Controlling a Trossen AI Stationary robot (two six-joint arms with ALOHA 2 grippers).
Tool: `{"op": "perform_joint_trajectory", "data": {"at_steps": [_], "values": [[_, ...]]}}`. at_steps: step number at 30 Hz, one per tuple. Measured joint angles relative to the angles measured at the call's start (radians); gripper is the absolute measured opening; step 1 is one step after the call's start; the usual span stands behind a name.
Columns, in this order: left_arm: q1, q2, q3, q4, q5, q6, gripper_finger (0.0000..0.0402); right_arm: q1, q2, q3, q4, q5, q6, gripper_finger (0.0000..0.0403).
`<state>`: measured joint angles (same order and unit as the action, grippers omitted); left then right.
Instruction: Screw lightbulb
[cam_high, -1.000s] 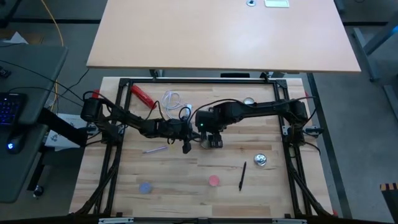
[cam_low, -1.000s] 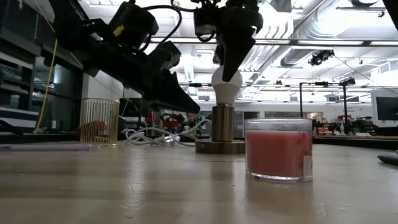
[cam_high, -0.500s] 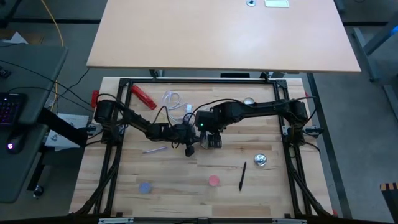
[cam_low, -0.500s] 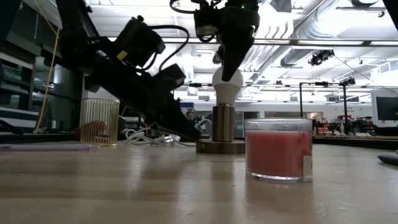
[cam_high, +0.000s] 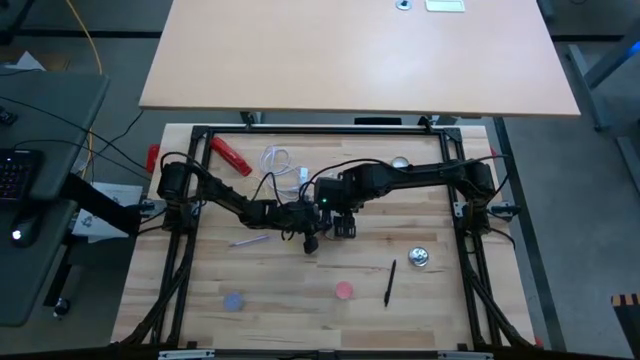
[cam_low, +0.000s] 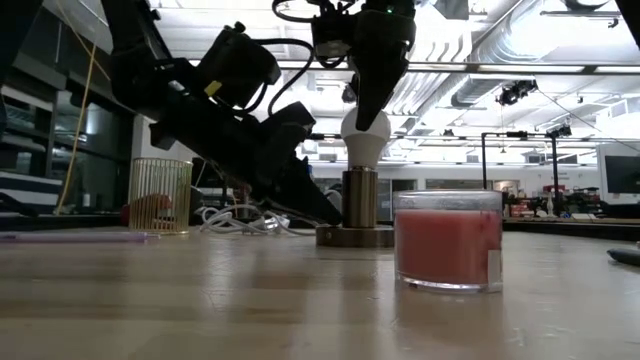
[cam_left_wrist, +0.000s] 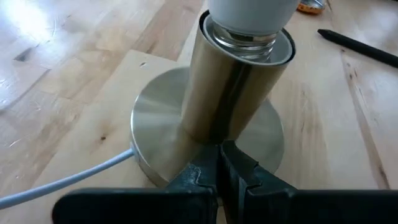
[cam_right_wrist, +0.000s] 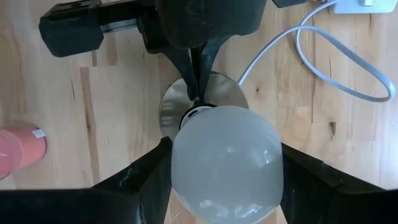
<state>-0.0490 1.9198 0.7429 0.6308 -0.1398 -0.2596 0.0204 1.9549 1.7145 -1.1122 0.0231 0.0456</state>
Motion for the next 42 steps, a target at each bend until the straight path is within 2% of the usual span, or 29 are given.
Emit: {"op": "perform_joint_trajectory", "data": {"at_steps": [7,21,42], "values": [[0.0,0.0,0.0,-0.003,-0.023,0.0,0.0,0.0,0.0,0.0,-0.002,0.0,0.023,0.0229],[0.0,0.0,0.0,-0.005,-0.056,0.001,0.0,0.0,0.0,0.0,0.014,0.003,0.354,0.0229],[0.0,0.0,0.0,-0.006,-0.056,0.001,0.0,-0.001,0.0,0.0,0.031,-0.015,0.313,0.0231]]}}
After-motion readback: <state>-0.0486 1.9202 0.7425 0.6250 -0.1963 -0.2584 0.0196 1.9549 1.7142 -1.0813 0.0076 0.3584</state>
